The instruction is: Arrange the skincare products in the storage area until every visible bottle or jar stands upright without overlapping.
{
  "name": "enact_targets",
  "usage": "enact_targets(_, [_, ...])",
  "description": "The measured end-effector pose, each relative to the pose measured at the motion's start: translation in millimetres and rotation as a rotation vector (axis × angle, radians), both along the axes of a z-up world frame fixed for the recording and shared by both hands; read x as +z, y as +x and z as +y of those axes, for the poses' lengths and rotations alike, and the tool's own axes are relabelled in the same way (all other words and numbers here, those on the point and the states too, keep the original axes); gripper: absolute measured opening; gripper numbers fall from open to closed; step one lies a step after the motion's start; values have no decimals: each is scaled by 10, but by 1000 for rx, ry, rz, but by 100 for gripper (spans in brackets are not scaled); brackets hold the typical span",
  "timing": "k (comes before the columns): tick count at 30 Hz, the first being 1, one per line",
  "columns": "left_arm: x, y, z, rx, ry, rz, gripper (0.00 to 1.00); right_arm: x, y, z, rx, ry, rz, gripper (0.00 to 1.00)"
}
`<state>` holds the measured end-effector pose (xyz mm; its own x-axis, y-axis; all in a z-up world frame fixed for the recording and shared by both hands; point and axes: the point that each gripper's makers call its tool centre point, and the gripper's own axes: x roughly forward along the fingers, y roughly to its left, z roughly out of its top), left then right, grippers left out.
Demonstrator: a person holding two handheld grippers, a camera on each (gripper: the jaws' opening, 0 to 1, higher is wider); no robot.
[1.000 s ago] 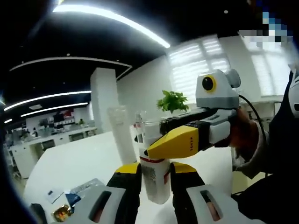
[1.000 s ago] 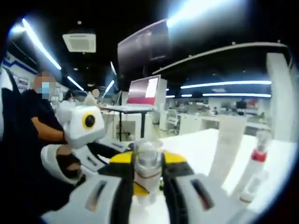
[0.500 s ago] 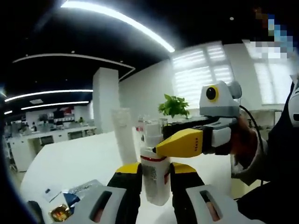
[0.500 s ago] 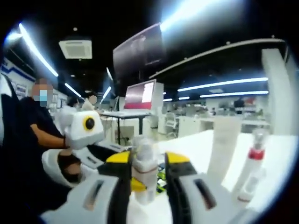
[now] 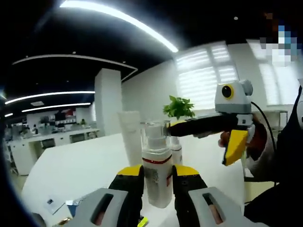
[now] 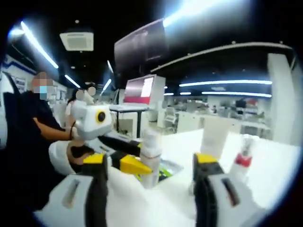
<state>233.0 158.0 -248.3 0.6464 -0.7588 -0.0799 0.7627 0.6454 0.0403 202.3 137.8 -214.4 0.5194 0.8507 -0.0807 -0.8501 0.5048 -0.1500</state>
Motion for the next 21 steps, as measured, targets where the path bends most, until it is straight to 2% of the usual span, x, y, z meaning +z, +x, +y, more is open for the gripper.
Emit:
enact_targets(7, [-6,94,-96,-3,-6,-5,23,-49,-22,-57,-19,-51,3,94])
enact_targets(9, [-10,118,-138,-9,-5,-8,23,-71,-20,-95,-34,-62,10,100])
enact_targets(10, [-11,134,-160,-10,-6,-8,23,-123,1,-153,-62,-85,36,100])
enact_targets(17, [-9,250,-178,-25,-23,9,23,-61,5,-260,-102,-59,9,100])
enact_targets(21, [-8,297,-201,-34,-21,13,23,-40,20,-344,-134,-70,-16,100])
